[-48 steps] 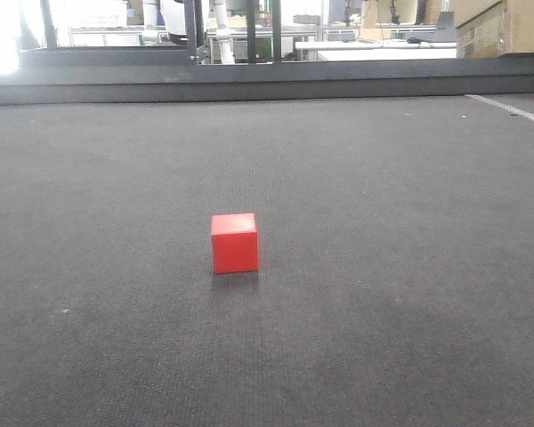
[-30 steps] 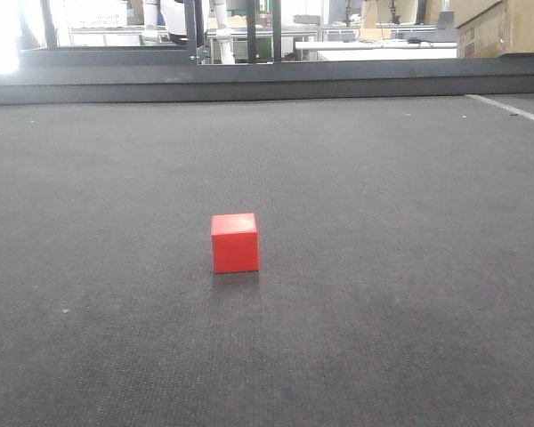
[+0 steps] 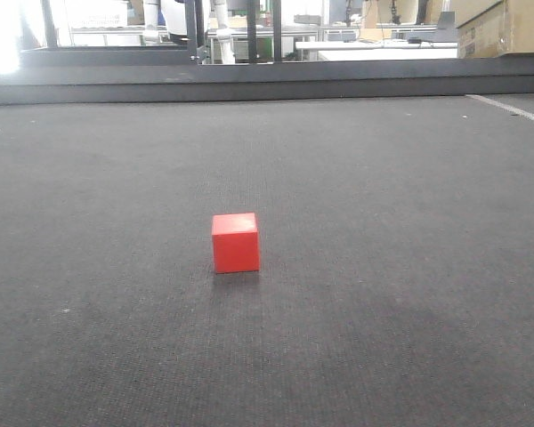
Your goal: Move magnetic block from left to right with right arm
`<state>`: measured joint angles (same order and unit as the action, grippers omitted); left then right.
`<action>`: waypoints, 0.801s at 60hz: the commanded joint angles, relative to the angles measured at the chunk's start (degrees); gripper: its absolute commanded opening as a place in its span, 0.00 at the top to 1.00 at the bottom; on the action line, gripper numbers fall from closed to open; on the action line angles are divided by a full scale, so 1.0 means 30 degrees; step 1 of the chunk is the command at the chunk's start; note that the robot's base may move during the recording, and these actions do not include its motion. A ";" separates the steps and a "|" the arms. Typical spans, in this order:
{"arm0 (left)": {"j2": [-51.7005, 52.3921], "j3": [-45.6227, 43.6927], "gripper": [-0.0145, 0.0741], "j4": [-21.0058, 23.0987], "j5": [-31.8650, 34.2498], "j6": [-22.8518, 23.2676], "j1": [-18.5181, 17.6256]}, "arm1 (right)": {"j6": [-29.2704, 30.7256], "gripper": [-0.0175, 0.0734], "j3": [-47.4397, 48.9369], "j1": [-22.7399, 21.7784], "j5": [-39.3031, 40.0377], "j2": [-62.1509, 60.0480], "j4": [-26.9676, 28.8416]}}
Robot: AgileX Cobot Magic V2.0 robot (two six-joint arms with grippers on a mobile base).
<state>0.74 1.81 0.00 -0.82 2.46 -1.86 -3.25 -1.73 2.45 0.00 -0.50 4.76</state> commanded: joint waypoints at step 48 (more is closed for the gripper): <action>0.0277 0.0197 0.97 0.0000 0.1716 0.0083 0.0043 | -0.0135 0.35 1.0439 0.1040 -0.6649 0.7573 0.1317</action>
<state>0.74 1.81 0.00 -0.82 2.46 -1.86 -3.62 24.25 4.51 -24.08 15.46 7.71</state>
